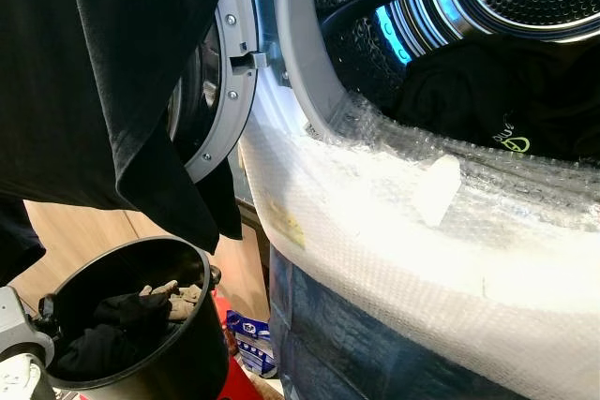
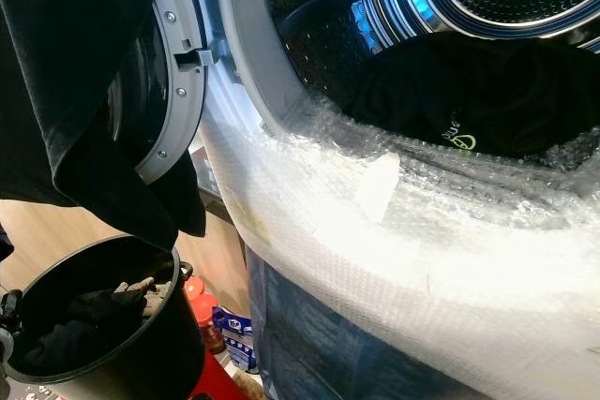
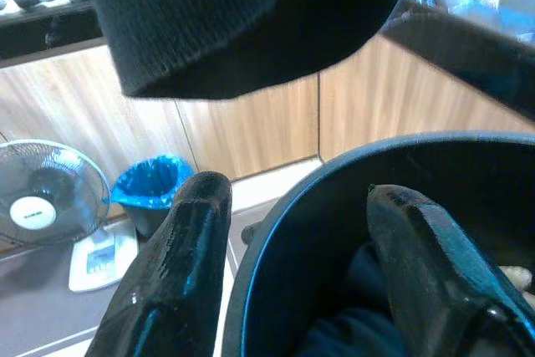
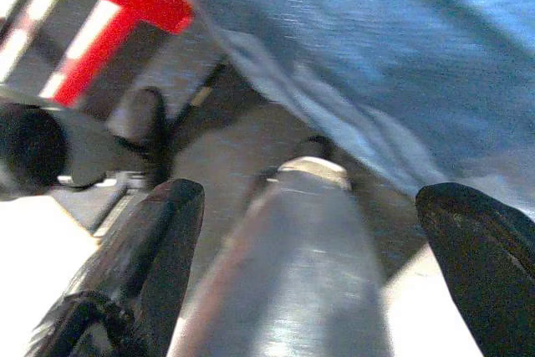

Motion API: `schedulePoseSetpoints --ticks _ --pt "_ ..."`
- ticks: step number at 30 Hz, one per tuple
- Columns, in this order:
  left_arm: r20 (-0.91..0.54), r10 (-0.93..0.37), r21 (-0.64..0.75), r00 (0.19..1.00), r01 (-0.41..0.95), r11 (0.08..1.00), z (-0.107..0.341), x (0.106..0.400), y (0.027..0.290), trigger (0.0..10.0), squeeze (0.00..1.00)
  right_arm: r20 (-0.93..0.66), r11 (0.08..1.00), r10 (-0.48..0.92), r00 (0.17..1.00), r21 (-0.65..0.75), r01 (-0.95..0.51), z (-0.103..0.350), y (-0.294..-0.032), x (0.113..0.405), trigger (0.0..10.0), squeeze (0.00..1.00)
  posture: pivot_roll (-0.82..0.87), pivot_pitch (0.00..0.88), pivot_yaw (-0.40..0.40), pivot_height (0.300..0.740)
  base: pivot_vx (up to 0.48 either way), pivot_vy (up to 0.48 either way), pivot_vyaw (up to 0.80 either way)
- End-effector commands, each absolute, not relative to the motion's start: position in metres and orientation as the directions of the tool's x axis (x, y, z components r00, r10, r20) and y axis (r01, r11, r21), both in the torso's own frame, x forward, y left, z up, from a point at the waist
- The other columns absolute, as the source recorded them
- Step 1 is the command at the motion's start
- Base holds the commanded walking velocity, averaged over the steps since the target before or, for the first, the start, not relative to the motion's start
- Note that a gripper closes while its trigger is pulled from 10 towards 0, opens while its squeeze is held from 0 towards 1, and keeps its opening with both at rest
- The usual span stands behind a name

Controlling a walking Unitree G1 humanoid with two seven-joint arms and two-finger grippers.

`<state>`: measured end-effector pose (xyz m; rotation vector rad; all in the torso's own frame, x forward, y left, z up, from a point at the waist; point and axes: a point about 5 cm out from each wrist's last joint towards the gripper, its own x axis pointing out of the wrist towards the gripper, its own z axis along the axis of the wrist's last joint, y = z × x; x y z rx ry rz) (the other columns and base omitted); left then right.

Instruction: Clothes washing

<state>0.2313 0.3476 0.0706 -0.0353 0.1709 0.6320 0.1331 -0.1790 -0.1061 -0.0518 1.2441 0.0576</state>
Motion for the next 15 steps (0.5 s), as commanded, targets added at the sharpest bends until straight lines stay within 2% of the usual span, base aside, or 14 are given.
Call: schedulePoseSetpoints --ticks 1,2,3,8,9,10,15 --pt "-0.200 0.560 0.039 0.804 -0.565 0.824 0.070 0.232 0.352 10.0 0.00 -0.958 0.997 -0.046 0.284 -0.063 -0.050 -0.109 -0.184 0.124 10.0 0.00 0.08 0.000 0.093 0.740 0.000 0.000 0.00" --pt "-0.215 0.538 0.037 0.815 -0.544 0.838 0.069 0.232 0.352 10.0 0.00 -0.955 0.997 -0.070 0.288 -0.078 -0.017 -0.109 -0.187 0.124 10.0 0.02 0.08 0.000 0.091 0.740 0.000 0.000 0.00" --pt "-0.239 0.510 0.034 0.826 -0.518 0.855 0.069 0.233 0.353 10.0 0.00 -0.946 0.994 -0.106 0.305 -0.104 0.023 -0.107 -0.192 0.128 10.0 1.00 0.08 0.000 0.092 0.740 0.000 0.000 0.00" --pt "-0.290 0.493 0.005 0.820 -0.513 0.858 0.065 0.233 0.355 10.0 0.00 -0.938 0.991 -0.127 0.323 -0.133 0.003 -0.105 -0.194 0.134 10.0 1.00 0.08 0.000 0.085 0.740 0.000 0.000 0.00" --pt "-0.346 0.442 -0.037 0.827 -0.483 0.875 0.058 0.235 0.350 10.0 0.58 -0.938 0.986 -0.127 0.321 -0.153 -0.059 -0.104 -0.193 0.137 10.0 0.00 0.08 0.000 0.085 0.740 0.000 0.000 0.00" --pt "-0.355 0.417 -0.049 0.837 -0.462 0.885 0.057 0.236 0.347 10.0 1.00 -0.938 0.983 -0.127 0.323 -0.162 -0.083 -0.103 -0.193 0.138 10.0 0.00 0.08 0.000 0.085 0.740 0.000 0.000 0.00" --pt "-0.344 0.370 -0.079 0.863 -0.419 0.904 0.062 0.244 0.342 10.0 1.00 -0.933 0.981 -0.129 0.335 -0.171 -0.097 -0.102 -0.191 0.142 10.0 0.00 0.08 0.000 0.065 0.740 0.000 0.000 0.00"
